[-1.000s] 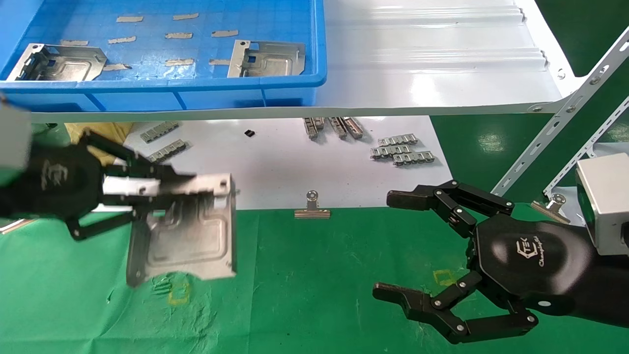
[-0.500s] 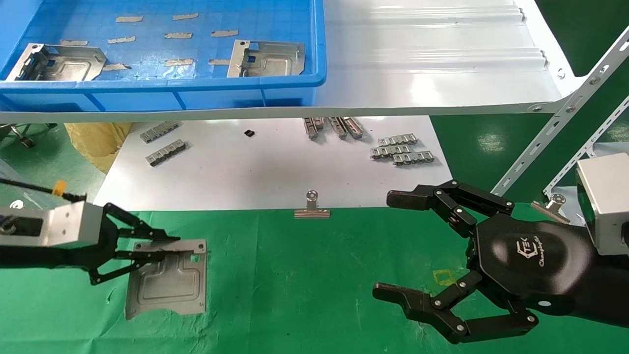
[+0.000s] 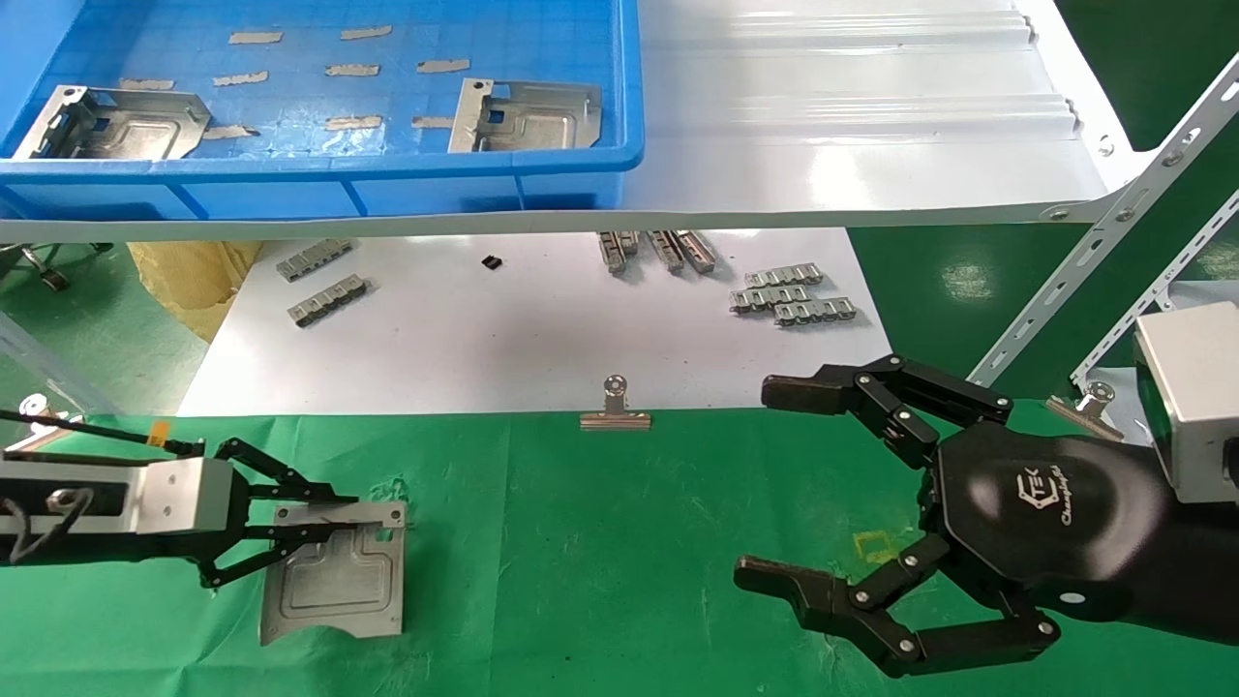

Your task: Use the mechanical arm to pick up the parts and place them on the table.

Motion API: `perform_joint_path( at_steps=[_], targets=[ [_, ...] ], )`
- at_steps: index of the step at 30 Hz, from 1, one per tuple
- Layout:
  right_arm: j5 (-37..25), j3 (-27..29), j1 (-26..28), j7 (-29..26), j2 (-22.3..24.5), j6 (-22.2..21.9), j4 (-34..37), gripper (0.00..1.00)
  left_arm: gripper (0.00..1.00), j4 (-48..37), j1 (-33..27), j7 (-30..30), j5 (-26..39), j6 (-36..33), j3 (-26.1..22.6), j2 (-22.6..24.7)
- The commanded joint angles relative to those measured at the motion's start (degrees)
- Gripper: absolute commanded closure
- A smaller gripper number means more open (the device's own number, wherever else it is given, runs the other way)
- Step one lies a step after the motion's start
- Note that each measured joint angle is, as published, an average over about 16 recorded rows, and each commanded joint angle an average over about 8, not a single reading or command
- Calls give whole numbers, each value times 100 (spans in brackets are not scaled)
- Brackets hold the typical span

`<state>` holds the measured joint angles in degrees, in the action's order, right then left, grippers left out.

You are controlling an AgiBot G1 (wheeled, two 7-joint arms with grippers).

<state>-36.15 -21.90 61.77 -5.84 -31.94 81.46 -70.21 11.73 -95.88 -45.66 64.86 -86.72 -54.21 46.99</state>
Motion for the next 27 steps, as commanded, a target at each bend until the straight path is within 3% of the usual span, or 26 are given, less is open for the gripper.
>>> perform_joint_path(
  at_steps=[1, 3, 13, 22, 27],
  targets=[
    [0, 0, 0, 0, 0, 0, 0, 0, 17, -172, 33, -113, -43, 22, 27, 66],
    [0, 0, 0, 0, 0, 0, 0, 0, 0, -299, 26, -166, -33, 75, 23, 122],
    [0, 0, 0, 0, 0, 0, 0, 0, 0, -582, -207, -391, -38, -66, 34, 232],
    [0, 0, -1, 0, 0, -1, 0, 0, 0, -975, -212, 654, -544, -482, 334, 164],
    [0, 1, -1, 0, 0, -1, 1, 0, 0, -1000, -119, 856, -661, -530, 399, 122]
  ],
)
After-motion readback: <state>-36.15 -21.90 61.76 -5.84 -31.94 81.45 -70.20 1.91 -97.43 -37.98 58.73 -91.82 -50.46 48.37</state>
